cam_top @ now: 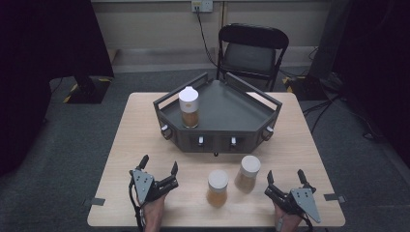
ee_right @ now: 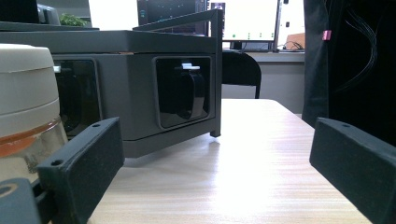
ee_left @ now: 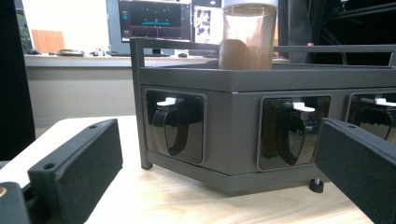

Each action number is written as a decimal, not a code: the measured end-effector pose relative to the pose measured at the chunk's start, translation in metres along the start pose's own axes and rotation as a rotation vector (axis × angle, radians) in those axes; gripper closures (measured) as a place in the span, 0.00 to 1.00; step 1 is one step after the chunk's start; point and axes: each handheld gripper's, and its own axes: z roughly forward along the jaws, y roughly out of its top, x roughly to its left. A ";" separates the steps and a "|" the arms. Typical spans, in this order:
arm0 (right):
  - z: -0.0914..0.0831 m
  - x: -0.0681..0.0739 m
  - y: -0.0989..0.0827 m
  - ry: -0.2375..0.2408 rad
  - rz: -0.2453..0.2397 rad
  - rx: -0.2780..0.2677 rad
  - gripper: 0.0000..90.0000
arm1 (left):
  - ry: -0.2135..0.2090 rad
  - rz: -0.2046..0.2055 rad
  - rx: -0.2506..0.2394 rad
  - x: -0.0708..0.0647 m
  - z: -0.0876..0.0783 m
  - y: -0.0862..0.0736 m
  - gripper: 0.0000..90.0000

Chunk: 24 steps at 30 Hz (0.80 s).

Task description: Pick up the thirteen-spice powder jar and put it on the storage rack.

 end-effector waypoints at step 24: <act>0.000 0.000 0.000 0.000 0.000 0.000 0.02 | -0.002 0.046 -0.020 -0.008 -0.011 -0.028 0.04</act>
